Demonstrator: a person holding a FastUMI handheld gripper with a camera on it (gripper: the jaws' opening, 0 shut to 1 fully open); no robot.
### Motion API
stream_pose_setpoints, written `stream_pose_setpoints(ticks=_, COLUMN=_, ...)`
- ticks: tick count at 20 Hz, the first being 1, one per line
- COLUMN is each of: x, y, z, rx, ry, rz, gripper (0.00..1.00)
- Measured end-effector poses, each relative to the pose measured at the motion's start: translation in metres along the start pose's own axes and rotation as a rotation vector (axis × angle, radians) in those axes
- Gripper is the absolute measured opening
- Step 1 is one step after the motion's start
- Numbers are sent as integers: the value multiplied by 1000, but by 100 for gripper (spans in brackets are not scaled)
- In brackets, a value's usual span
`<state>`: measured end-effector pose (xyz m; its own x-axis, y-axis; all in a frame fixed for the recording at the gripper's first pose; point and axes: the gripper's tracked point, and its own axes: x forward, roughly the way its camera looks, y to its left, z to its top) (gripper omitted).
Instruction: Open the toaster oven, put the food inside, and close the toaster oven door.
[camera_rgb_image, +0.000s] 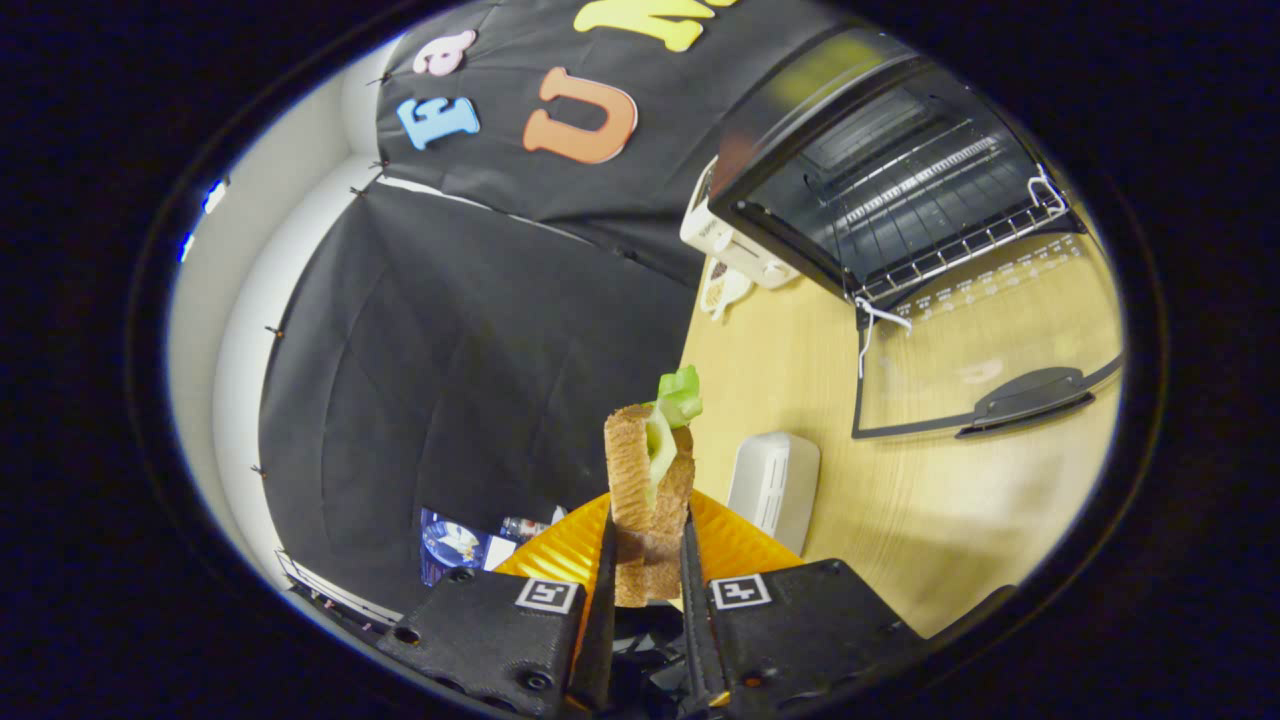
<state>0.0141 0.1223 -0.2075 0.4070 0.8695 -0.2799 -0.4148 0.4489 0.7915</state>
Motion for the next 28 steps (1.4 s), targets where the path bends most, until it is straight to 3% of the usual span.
stream_pose_setpoints(ticks=4, x=-15, y=-9, z=30, rx=45, ry=-187, rz=-22, gripper=35)
stream_pose_setpoints(ticks=9, x=-33, y=-51, z=75, rx=192, ry=-491, rz=-72, gripper=35)
stream_pose_setpoints(ticks=12, x=-56, y=-88, z=104, rx=295, ry=-708, rz=-134, gripper=35)
stream_pose_setpoints(ticks=15, x=-76, y=-118, z=120, rx=348, ry=-834, rz=-193, gripper=35)
stream_pose_setpoints(ticks=18, x=-84, y=-140, z=128, rx=388, ry=-912, rz=-264, gripper=35)
stream_pose_setpoints(ticks=28, x=-42, y=-172, z=214, rx=498, ry=-946, rz=-244, gripper=35)
